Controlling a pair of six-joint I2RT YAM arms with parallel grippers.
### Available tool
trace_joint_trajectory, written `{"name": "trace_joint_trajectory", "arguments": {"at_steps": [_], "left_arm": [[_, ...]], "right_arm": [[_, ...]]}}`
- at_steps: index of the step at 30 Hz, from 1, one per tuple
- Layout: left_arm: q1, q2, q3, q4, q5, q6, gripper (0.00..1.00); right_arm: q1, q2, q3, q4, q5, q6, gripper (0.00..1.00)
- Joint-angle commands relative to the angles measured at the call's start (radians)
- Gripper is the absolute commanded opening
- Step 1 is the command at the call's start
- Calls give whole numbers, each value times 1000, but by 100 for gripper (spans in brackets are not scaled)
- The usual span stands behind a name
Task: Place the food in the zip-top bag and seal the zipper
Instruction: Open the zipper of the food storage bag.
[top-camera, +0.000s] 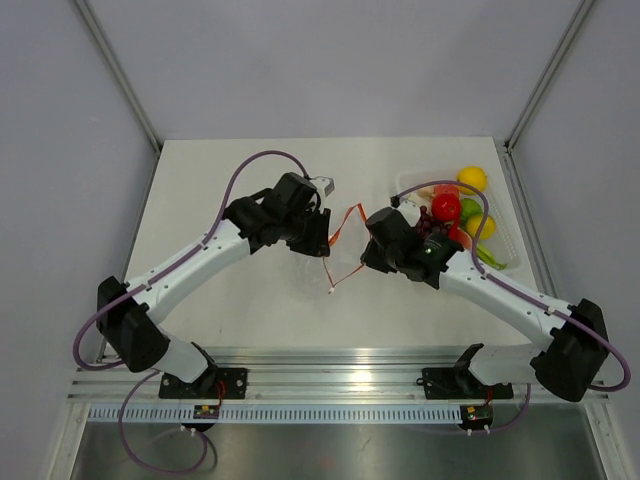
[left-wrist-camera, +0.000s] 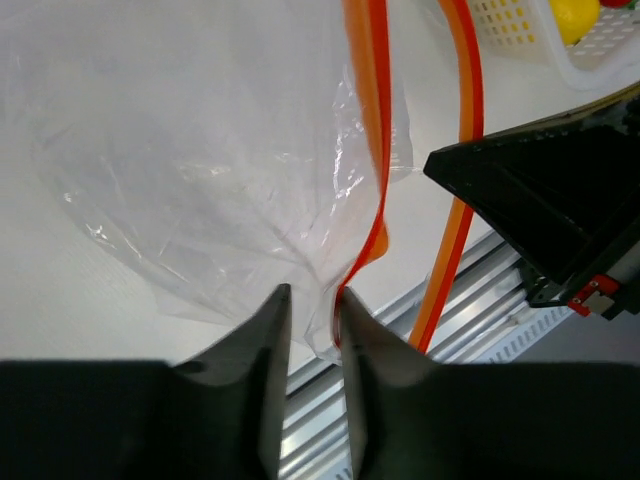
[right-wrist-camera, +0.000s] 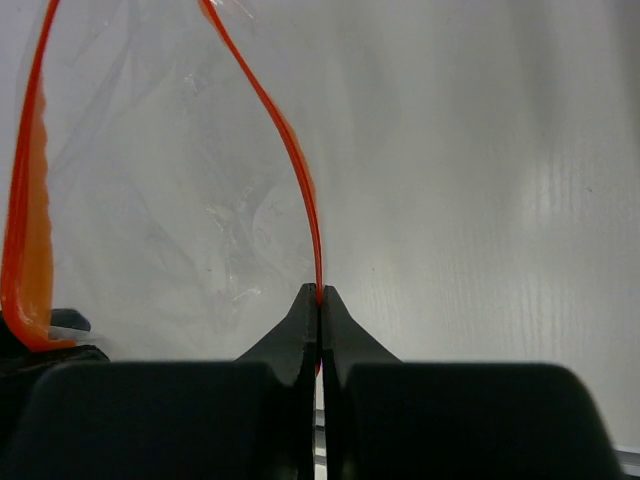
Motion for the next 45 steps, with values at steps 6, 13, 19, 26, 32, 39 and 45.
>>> {"name": "trace_joint_trajectory", "arguments": {"at_steps": [6,13,19,26,32,39,45], "left_arm": [[-45,33,91,56,21,-13,50],[-77,38,131,56,24,-41,59],[-107,79,174,9,-106,-84,61],[-123,113,216,-45,-312,-106,36],[-137,144,246,-103,-421,-106,22],[-137,132,277,-137,-435,-98,0],[-131,181,335,-218,-514,-70,0]], "right_arm": [[10,-40,54,23,1,21,0],[17,-29,91,16,-3,14,0],[43,-1,113,27,-8,24,0],[62,-1,117,18,6,35,0],[63,-20,94,16,18,43,0],[51,-20,87,-26,66,29,0],[-29,-15,30,-31,75,-3,0]]}}
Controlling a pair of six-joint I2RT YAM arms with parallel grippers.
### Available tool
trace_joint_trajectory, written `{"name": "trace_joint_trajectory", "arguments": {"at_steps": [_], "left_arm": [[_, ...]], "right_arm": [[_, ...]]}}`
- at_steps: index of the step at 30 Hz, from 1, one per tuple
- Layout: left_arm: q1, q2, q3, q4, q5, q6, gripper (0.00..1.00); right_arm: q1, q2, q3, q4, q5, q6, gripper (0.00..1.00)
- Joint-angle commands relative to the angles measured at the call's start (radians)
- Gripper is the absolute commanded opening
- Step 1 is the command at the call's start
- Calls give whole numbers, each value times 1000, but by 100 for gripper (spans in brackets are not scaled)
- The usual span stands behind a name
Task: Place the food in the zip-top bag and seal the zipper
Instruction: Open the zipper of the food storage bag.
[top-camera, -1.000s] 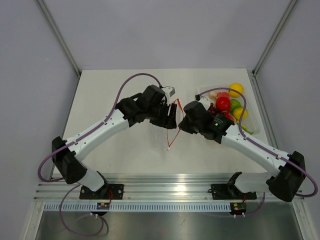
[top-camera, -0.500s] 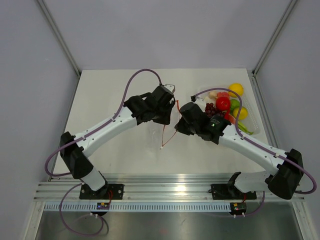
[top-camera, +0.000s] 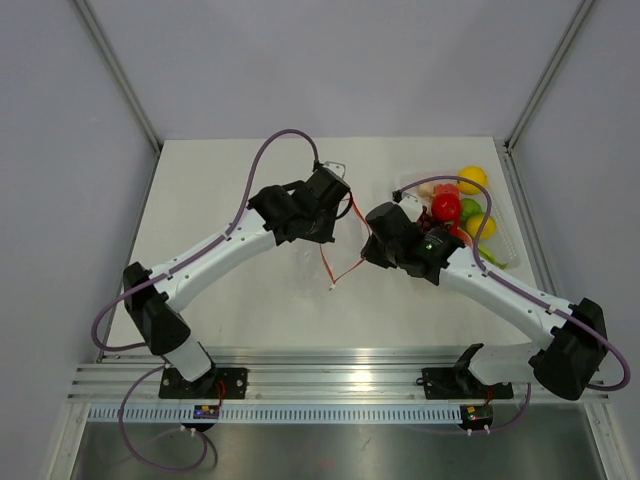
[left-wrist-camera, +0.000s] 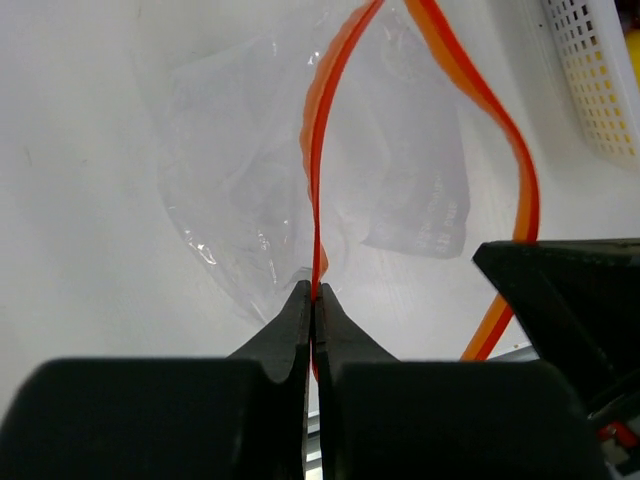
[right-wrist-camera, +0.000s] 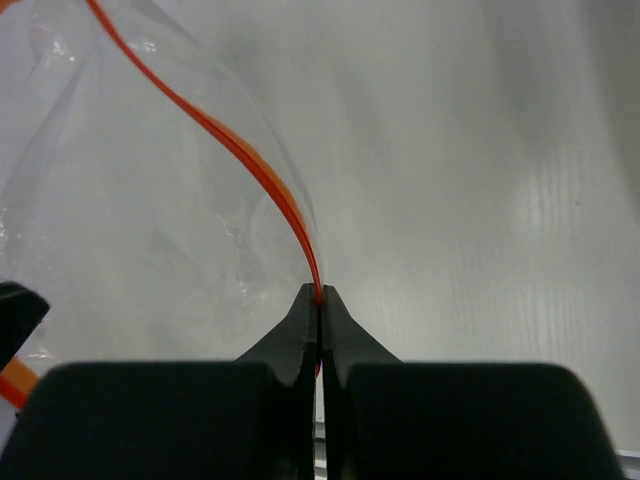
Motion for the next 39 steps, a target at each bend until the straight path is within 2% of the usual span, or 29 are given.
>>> {"name": "trace_joint_trajectory", "arguments": {"at_steps": [1,5,7,8,9,10,12,19,22,24,26,27,30,39], "left_arm": [[2,37,71,-43,-62,32,0],[2,42,65,18,30,29,0],[1,57,90,35,39,21,0],[1,68,101,35,33,21,0],[1,93,111,33,29,21,0],[1,106,125,30,12,22,0],[-1,146,179,6,-7,30,0],[-1,223,298,-39,-48,55,0],[-1,226,311,-34,-37,65,0],[-1,229,315,-40,-36,75,0],[-1,232,320,-43,-44,78,0],[-1,232,320,-43,-45,84,0],[-1,238,323,-43,-41,88,0],[-2,321,397,-66,-64,107,0]], "right_arm": [[-37,-27,-25,-12,53,-28,1],[-53,-19,9,-26,25,-87,8],[-66,-7,35,-47,15,-139,20],[-73,-7,63,-67,-1,-159,29],[-83,-9,75,-73,-15,-202,47],[-88,-10,86,-81,-25,-221,54],[-93,-24,121,-112,-41,-277,61],[-138,-177,138,-185,50,-351,62],[-259,-193,135,-199,33,-393,64],[-393,-185,127,-181,-19,-423,73],[-483,-144,129,-150,-92,-462,78],[-555,-106,130,-138,-114,-479,85],[-677,-17,144,-87,-186,-499,91],[-778,221,248,-4,-213,-543,95]]}}
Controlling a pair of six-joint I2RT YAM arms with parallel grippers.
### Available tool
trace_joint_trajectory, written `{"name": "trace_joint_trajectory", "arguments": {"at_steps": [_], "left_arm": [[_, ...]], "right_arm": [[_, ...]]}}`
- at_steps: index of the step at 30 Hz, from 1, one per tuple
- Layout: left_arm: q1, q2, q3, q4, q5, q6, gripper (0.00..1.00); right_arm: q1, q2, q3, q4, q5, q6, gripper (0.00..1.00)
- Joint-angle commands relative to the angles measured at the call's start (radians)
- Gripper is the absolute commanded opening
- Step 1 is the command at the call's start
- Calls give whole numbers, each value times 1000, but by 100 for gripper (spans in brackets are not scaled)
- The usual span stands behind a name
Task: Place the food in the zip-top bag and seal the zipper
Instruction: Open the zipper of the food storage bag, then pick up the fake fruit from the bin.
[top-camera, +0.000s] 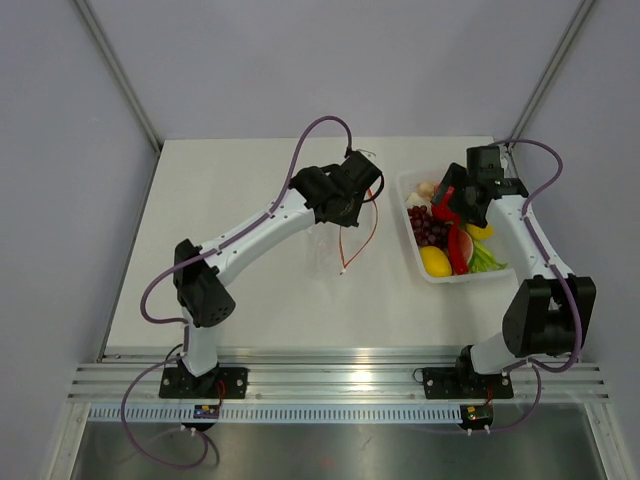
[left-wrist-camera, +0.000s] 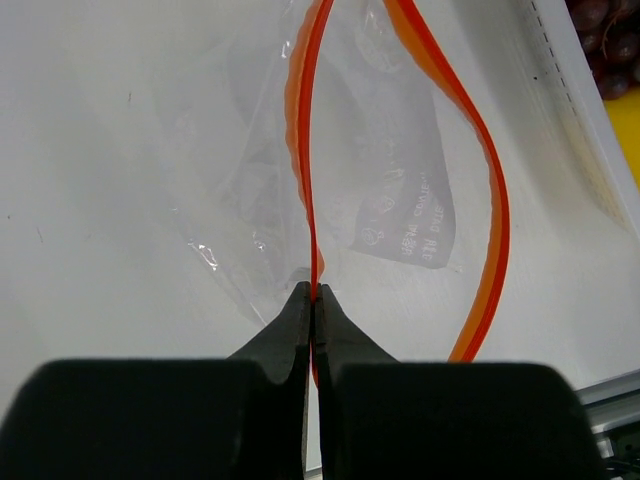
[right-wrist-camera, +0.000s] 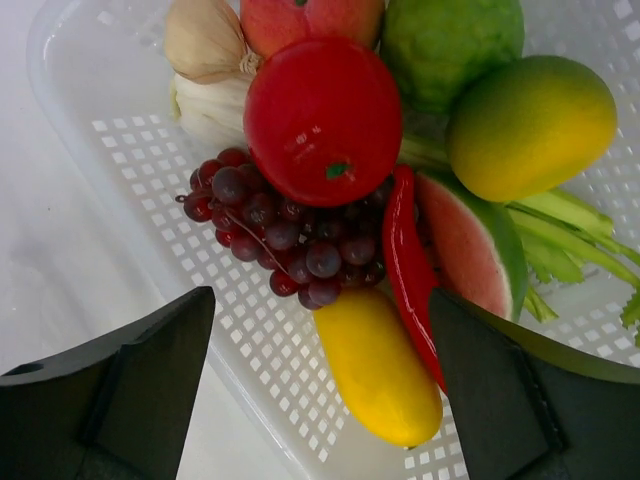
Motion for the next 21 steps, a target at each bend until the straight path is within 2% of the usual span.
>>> {"name": "trace_joint_trajectory", "arguments": {"at_steps": [1,5,11,21], "left_arm": [[-3,33,69,0,-33,26,0],[-3,46,104,-3,-33,42,0],[-1,97,176,-23,-22,52,0],[-1,137,208,-21,6,57,0]], "right_arm": [[-33,58,89,78,-36,-45,96],[-70,162,130,93,-41,-61,100],[-79,280,204,110,-79,-78,99],[-81,368,234,138,-113,-74,98]]}}
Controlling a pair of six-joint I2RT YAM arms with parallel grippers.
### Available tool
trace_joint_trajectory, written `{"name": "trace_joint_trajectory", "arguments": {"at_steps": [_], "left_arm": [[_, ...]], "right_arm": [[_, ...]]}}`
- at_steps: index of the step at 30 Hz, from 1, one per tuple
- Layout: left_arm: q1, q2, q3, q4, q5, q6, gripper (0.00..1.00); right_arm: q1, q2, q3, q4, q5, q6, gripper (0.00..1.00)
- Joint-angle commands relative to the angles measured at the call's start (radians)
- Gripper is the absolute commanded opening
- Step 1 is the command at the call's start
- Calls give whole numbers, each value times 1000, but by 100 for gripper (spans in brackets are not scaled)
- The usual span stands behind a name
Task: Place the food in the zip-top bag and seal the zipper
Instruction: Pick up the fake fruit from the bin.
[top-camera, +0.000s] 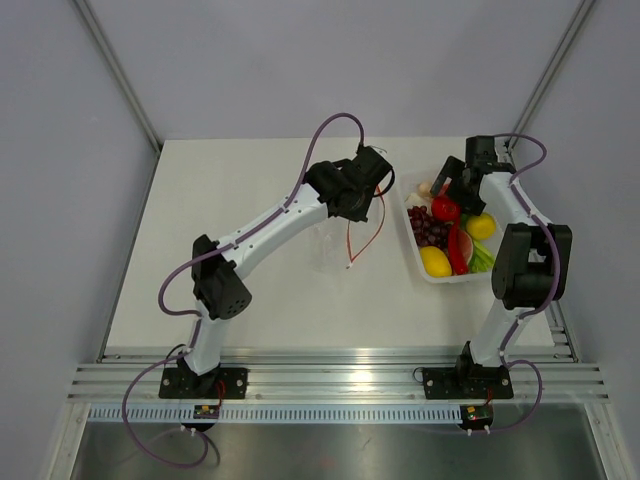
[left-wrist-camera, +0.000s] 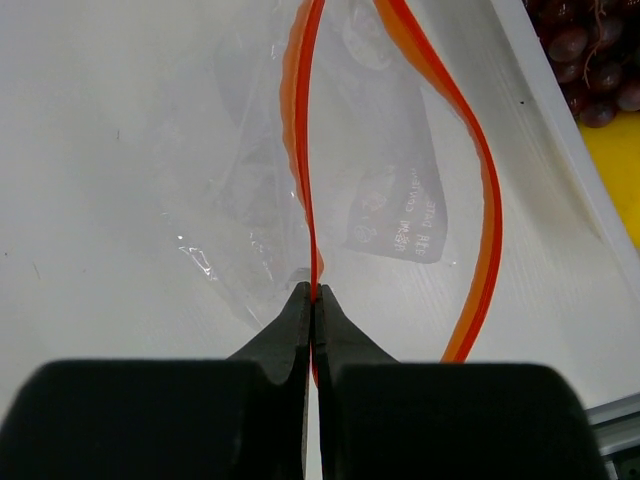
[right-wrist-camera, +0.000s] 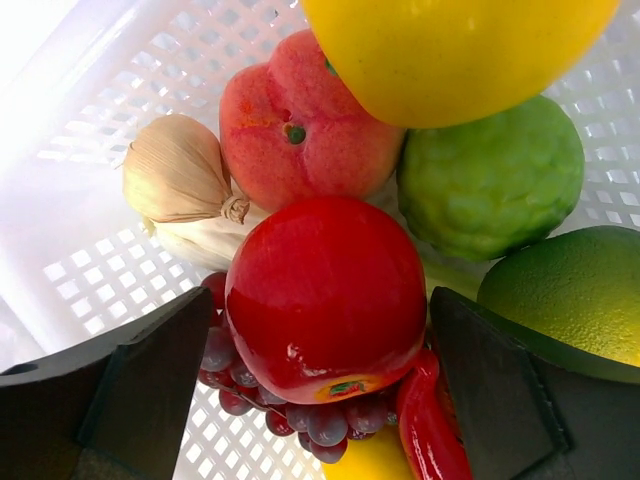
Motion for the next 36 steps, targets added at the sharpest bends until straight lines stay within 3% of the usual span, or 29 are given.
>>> {"name": "trace_joint_trajectory", "arguments": {"at_steps": [1,6,11,14,25,36], "left_arm": [[-1,4,38,12,5,18,0],[-1,21,44,26,15,12,0],[-1,44,52,36,38,-3,0],[-1,45,45,38,54,-8,0],[-3,50,59,27,167,-10,0],[-3,59,151,18,253,-29,0]], "right_arm": [[0,8,41,33,-20,-15,94],[2,-16,-1,37,-17,-12,90],[0,-57,-31,48,-11,-10,65],[0,-111,-53,50,1,-1,60],[2,-384,-139,-21,-13,51,58],[32,-624,-125,-127,-189,118,59]]}}
